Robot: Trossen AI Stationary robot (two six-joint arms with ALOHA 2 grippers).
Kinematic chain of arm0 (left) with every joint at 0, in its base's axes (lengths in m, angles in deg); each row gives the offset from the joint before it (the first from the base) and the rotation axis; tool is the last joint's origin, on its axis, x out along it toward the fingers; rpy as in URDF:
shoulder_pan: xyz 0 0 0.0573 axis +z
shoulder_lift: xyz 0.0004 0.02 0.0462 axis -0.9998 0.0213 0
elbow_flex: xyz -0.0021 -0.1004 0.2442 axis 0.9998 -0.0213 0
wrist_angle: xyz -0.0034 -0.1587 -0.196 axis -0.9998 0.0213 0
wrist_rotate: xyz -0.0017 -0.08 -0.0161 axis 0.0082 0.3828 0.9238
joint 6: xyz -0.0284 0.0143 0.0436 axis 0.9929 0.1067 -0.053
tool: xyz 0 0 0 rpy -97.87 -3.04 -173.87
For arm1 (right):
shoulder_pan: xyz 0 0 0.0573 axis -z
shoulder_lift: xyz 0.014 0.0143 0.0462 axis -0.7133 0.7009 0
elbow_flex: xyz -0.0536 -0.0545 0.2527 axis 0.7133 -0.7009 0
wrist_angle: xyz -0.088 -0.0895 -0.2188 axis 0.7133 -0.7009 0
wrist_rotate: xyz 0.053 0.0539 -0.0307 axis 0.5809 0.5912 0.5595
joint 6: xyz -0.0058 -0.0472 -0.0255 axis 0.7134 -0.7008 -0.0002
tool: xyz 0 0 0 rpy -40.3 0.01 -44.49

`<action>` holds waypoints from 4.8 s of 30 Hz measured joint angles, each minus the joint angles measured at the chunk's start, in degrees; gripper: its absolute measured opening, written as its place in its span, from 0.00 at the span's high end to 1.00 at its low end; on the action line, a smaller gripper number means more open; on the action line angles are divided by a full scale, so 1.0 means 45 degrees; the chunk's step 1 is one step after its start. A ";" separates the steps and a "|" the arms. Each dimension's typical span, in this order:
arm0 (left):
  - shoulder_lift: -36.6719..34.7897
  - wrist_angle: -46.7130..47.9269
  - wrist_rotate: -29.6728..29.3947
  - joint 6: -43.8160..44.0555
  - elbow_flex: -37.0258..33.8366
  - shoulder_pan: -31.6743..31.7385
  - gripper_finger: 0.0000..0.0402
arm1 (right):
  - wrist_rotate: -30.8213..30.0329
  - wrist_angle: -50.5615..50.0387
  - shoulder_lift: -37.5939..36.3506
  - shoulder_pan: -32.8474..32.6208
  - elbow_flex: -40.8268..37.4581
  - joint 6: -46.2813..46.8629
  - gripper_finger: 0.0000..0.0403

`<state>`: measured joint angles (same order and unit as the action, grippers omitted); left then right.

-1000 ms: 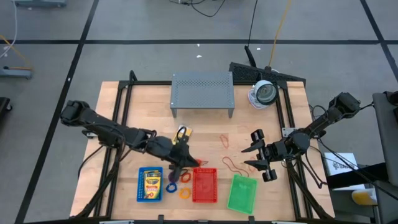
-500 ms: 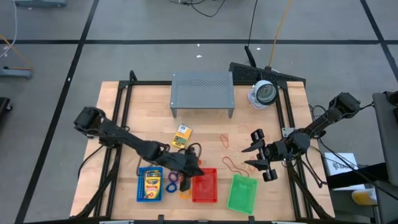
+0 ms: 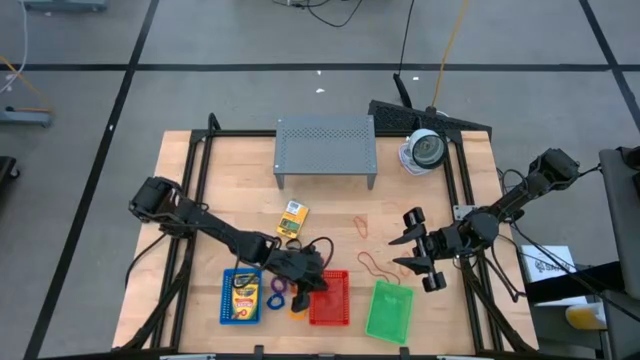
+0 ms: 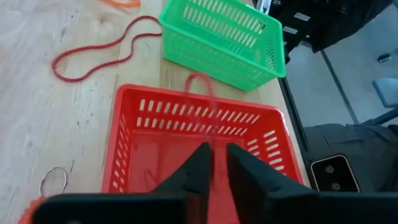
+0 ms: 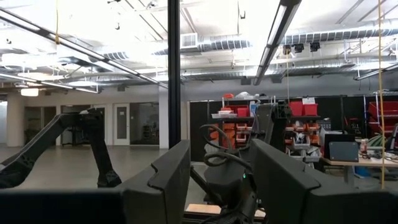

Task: Pick & Place Office Desk Supplies
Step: Put the red rubber band into the red bin, then put the yellow rubber band into the red bin

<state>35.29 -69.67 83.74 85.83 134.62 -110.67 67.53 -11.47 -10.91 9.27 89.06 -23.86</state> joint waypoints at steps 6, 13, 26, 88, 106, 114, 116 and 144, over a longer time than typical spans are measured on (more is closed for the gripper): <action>0.0000 -0.0173 0.0607 0.0003 -0.0003 0.0000 0.67 | 0.0005 -0.0005 0.0005 0.0005 0.0000 0.0000 0.62; -0.0144 -0.0303 0.0905 -0.0479 0.0002 0.0024 0.57 | 0.0005 -0.0010 0.0005 0.0000 0.0000 0.0000 0.62; -0.0646 0.0337 -0.0150 -0.0986 0.0012 -0.0087 0.56 | 0.0010 -0.0102 0.0005 0.0003 -0.0003 0.0000 0.62; -0.0756 1.1373 -0.3427 -0.0870 0.0012 0.3206 0.56 | -0.0049 -0.0577 0.0005 0.0316 0.0000 -0.0005 0.61; -0.0522 1.1074 -0.3475 -0.1548 0.0012 0.3250 0.56 | -0.0044 -0.0596 0.0005 0.0316 0.0000 0.0000 0.61; -0.0525 1.0607 -0.3105 -0.1681 0.0012 0.3555 0.56 | -0.0039 -0.0588 0.0005 0.0316 0.0000 0.0000 0.61; -0.0520 1.0483 -0.3013 -0.1684 0.0012 0.3671 0.56 | -0.0039 -0.0578 0.0005 0.0316 0.0000 0.0000 0.61; -0.0082 0.9487 -0.1550 -0.1376 -0.0260 0.4026 0.97 | 0.0006 -0.0345 0.0005 0.0301 0.0000 0.0006 0.61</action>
<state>34.92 -26.97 76.76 79.63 133.45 -92.55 67.56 -13.03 -10.89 10.63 89.06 -23.83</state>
